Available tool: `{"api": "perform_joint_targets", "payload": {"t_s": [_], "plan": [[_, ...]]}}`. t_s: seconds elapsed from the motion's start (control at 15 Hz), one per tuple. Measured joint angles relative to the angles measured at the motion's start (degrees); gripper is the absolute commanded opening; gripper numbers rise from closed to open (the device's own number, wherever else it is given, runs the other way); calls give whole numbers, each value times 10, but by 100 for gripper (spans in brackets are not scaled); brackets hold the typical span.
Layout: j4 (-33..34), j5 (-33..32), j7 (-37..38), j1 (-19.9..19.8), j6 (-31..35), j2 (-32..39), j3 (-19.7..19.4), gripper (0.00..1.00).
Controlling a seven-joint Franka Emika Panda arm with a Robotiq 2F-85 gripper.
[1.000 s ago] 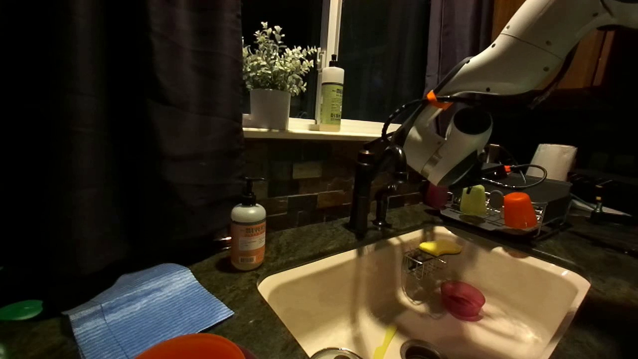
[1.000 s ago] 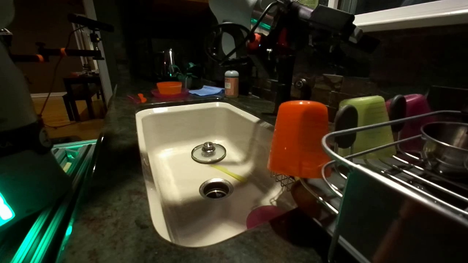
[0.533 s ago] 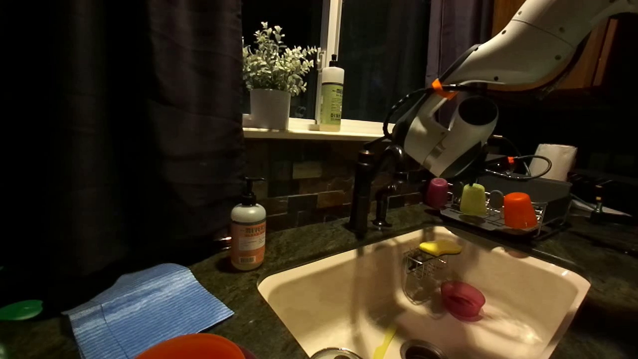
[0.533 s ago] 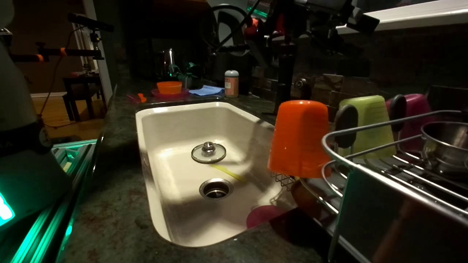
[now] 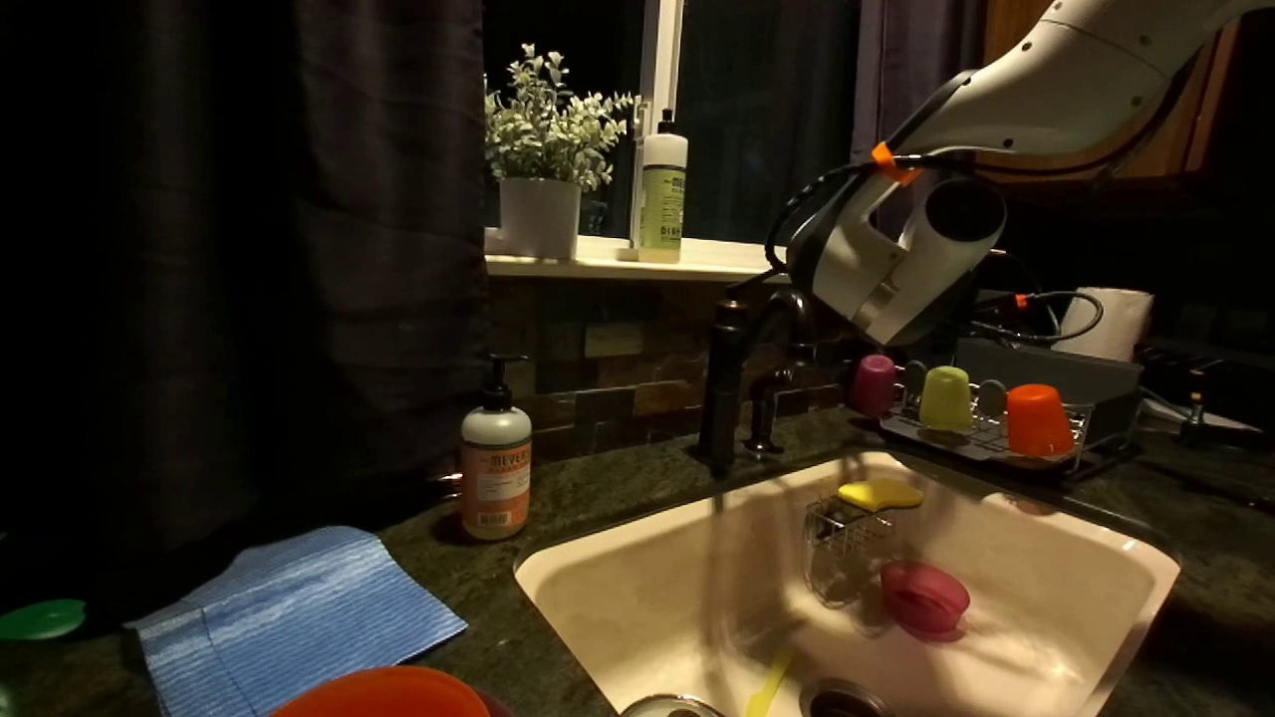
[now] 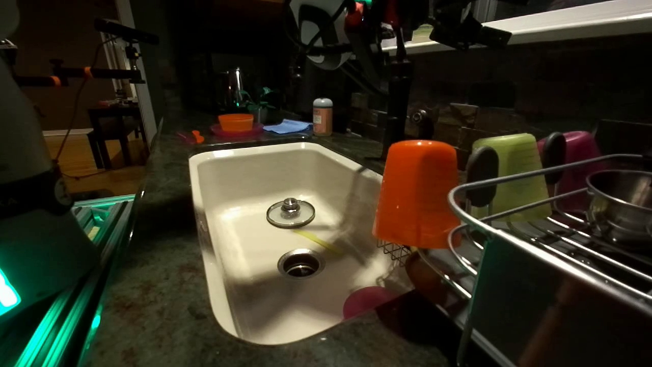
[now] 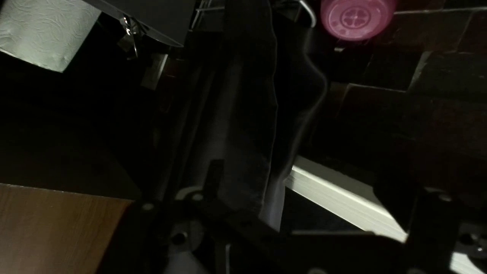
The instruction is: Put the pink cup on the dishrack.
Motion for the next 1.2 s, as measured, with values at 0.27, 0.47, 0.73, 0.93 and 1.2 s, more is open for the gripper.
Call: {"api": "perform_joint_targets", "payload": {"t_s": [0.27, 0.47, 0.73, 0.93, 1.2], "plan": [[-9, -26, 43, 0, 0, -21, 5, 100], [-15, -50, 85, 0, 0, -40, 8, 100], [-18, -50, 115, 0, 0, -55, 11, 100], [-19, -23, 113, 0, -8, -67, 13, 100], [-19, 34, 82, -1, -51, -96, 17, 100]]}}
